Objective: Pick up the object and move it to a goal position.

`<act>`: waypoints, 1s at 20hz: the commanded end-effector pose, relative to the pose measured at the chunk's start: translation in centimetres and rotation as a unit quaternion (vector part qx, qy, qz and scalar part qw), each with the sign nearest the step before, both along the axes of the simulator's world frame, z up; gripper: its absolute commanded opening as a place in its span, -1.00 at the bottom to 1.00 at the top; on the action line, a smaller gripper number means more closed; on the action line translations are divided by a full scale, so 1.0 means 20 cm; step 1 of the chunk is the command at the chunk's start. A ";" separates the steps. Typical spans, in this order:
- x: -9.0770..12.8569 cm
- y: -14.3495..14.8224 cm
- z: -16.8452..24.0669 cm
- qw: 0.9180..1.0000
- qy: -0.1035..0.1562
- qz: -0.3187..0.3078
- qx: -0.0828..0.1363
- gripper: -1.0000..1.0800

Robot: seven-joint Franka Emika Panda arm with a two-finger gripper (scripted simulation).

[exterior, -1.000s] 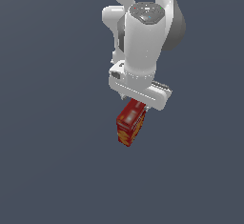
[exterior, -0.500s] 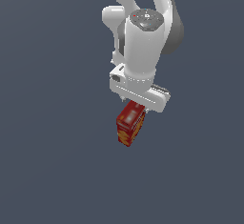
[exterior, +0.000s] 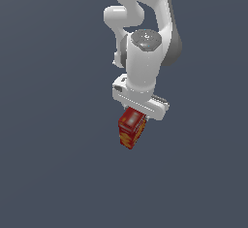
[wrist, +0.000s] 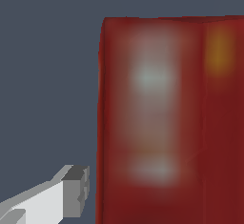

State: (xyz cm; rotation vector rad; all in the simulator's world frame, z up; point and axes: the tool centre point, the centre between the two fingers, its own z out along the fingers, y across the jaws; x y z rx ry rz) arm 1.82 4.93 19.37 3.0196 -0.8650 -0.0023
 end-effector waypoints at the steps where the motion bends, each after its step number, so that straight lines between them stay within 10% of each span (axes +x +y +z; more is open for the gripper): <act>1: 0.00 0.00 -0.01 1.000 -0.001 0.000 0.000 0.92; 2: 0.00 0.00 -0.01 1.000 -0.001 0.000 0.000 -1.00; 20: -0.01 0.05 0.10 1.000 -0.001 0.000 0.000 -1.00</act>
